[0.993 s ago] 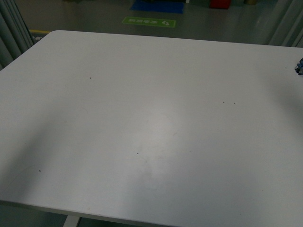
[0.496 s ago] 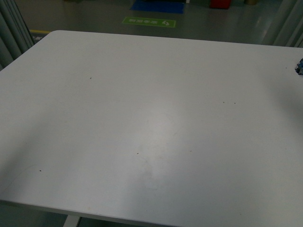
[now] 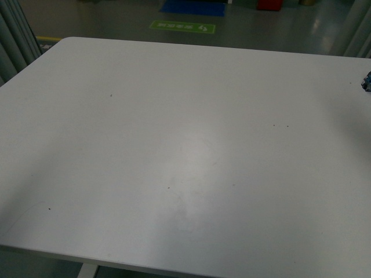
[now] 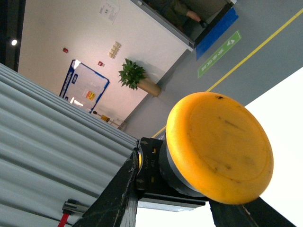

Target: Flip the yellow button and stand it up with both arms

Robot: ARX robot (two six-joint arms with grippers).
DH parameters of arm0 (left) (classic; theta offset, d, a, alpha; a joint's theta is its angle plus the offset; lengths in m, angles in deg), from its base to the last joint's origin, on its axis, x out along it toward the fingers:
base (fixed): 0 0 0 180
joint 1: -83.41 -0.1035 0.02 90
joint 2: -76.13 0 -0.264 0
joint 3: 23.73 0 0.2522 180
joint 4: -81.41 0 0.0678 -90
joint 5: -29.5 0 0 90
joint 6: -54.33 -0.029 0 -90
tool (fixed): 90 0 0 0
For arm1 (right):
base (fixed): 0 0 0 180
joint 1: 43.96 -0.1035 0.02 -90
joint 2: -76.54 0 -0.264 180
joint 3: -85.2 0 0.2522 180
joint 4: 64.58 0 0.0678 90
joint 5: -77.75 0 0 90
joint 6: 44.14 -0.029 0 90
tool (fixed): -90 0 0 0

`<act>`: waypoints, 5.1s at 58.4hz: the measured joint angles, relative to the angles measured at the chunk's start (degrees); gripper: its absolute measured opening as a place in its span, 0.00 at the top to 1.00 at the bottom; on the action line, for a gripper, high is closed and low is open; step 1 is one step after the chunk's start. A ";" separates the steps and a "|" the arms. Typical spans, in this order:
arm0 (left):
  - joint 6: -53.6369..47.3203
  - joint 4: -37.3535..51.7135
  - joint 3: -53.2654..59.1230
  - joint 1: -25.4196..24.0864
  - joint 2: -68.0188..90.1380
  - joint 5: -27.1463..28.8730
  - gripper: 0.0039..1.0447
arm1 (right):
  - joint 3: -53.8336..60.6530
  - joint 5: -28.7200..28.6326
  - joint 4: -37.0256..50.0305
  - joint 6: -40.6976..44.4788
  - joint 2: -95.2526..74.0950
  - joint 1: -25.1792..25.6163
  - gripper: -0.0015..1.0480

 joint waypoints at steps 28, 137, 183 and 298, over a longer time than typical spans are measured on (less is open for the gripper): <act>-0.02 -9.64 0.00 0.00 -9.75 0.00 0.97 | -0.04 1.01 -1.27 3.78 -2.12 1.07 0.68; -0.13 -20.39 -0.02 0.00 -20.09 -0.11 0.06 | -23.52 13.51 -7.43 73.16 -43.25 13.16 0.68; -0.15 -20.39 -0.02 0.00 -20.09 -0.09 0.06 | -30.77 10.43 -8.13 73.18 -54.05 15.93 0.68; -0.15 -20.39 -0.02 0.00 -20.15 -0.04 0.06 | 10.95 -0.07 22.01 54.66 -14.14 11.61 0.61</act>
